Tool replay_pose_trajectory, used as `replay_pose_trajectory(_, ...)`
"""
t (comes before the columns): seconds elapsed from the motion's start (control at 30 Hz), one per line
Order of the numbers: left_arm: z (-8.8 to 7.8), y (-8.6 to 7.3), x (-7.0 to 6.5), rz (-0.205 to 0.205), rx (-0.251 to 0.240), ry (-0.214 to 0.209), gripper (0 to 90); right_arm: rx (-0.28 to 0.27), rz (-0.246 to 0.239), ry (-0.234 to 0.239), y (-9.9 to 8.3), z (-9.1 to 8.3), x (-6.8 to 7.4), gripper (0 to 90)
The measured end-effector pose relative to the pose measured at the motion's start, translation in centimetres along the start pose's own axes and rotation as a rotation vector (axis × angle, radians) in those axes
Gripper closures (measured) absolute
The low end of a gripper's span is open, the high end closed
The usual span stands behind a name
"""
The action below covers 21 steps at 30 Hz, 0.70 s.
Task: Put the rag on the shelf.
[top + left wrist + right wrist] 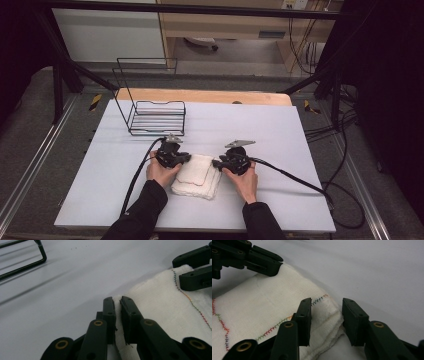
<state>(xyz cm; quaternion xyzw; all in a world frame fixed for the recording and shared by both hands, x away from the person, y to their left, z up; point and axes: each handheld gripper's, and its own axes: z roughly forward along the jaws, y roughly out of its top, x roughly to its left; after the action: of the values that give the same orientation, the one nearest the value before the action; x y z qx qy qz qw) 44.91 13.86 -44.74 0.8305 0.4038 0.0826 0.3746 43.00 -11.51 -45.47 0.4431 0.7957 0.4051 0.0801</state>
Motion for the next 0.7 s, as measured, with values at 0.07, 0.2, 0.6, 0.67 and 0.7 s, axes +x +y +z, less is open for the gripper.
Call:
replay_pose_trajectory(0.07, -0.01, 0.0, 0.0, 0.0, -0.001, -0.003, 81.8, 0.004, 0.011, 0.016, -0.05, -0.02, 0.08, 67.0)
replay_pose_trajectory(0.2, -0.05, 0.0, 0.09, -0.001, -0.004, -0.006, 81.9, 0.005, 0.036, 0.035, -0.07, -0.02, 0.18, 74.7)
replay_pose_trajectory(0.6, -0.32, 0.06, 0.07, -0.028, -0.01, -0.007, 83.3, -0.011, 0.03, 0.036, -0.09, -0.46, 0.41, 80.7)
replay_pose_trajectory(0.67, -0.51, 0.08, 0.05, -0.026, -0.017, -0.008, 83.6, -0.02, 0.026, 0.036, -0.04, -0.62, 0.45, 80.7)
replay_pose_trajectory(0.7, -0.68, 0.08, 0.02, -0.022, -0.024, -0.011, 83.6, -0.029, 0.022, 0.041, 0.03, -0.96, 0.53, 80.9)
